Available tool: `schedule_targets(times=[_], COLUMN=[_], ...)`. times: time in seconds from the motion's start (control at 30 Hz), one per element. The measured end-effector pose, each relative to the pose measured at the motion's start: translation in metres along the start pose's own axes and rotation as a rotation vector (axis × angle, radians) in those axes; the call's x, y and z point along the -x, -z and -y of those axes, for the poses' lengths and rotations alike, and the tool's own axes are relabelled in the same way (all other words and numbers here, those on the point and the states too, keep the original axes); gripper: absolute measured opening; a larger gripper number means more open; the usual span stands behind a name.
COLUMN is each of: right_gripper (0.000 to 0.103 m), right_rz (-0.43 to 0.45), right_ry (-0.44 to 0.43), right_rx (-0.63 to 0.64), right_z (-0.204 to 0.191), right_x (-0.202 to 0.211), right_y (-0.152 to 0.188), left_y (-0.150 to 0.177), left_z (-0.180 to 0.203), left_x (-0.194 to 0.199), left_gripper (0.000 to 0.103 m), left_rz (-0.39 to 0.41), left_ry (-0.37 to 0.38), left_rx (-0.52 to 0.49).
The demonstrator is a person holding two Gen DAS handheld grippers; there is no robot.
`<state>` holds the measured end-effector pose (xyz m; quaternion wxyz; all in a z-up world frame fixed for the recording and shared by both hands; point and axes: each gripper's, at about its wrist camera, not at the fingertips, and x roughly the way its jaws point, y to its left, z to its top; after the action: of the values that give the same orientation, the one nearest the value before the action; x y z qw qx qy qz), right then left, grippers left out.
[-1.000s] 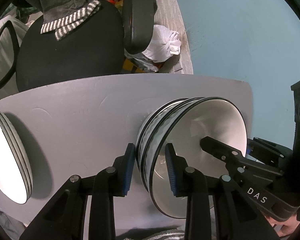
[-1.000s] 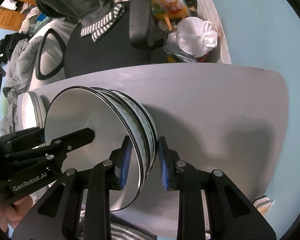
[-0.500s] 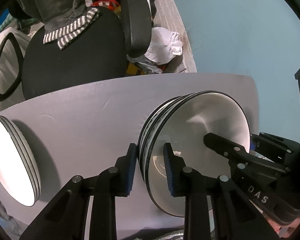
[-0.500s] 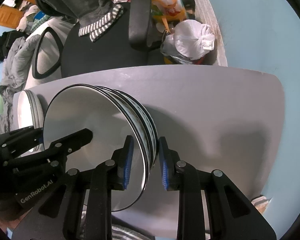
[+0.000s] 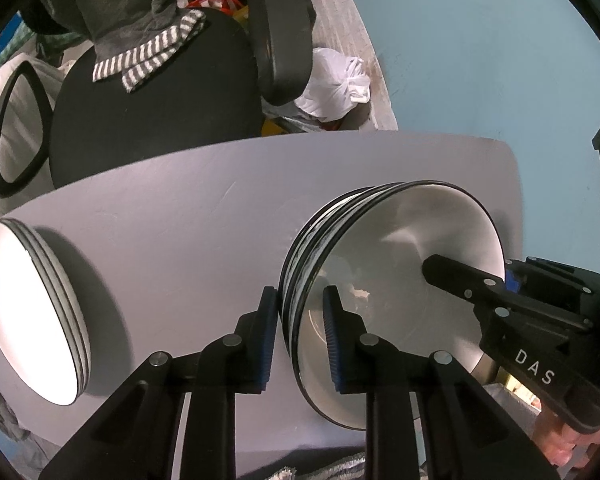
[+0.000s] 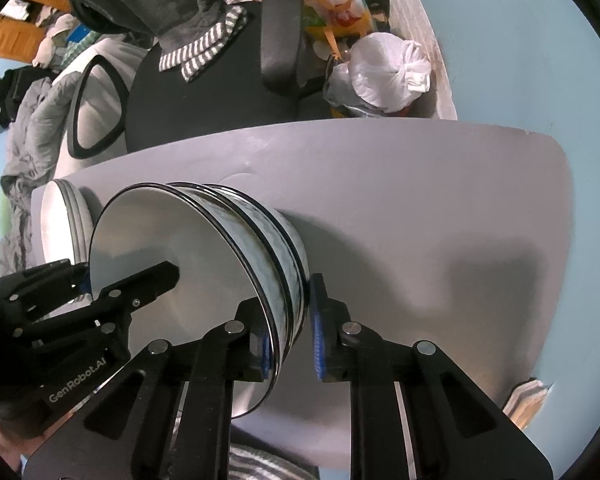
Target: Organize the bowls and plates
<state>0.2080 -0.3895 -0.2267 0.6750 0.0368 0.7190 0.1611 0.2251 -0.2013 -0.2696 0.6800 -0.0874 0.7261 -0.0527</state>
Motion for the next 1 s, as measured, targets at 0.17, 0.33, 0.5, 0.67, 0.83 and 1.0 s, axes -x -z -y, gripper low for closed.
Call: schedule_targets(times=[0.17, 0.33, 0.5, 0.67, 0.83, 1.0], right_gripper=[0.015, 0.015, 0.015, 0.015, 0.015, 0.015], right_rz=[-0.014, -0.030, -0.035, -0.036, -0.028, -0.023], right_ry=[0.008, -0.006, -0.009, -0.008, -0.006, 0.007], right_rx=[0.014, 0.009, 0.021, 0.033, 0.042, 0.060], right_z=[-0.011, -0.021, -0.036, -0.055, -0.073, -0.096], right_x=[-0.004, -0.011, -0.014, -0.013, -0.009, -0.006], right_y=[0.002, 0.006, 0.012, 0.015, 0.016, 0.019], left_y=[0.007, 0.015, 0.022, 0.028, 0.031, 0.035], left_z=[-0.008, -0.019, -0.034, -0.048, -0.061, -0.076], left_x=[0.001, 0.003, 0.010, 0.023, 0.035, 0.047], left_gripper=[0.021, 0.021, 0.021, 0.021, 0.021, 0.021], left_rz=[-0.005, -0.010, -0.006, 0.009, 0.031, 0.054], left_ry=[-0.008, -0.012, -0.014, -0.010, 0.000, 0.014], left_rx=[0.006, 0.016, 0.032, 0.044, 0.061, 0.076])
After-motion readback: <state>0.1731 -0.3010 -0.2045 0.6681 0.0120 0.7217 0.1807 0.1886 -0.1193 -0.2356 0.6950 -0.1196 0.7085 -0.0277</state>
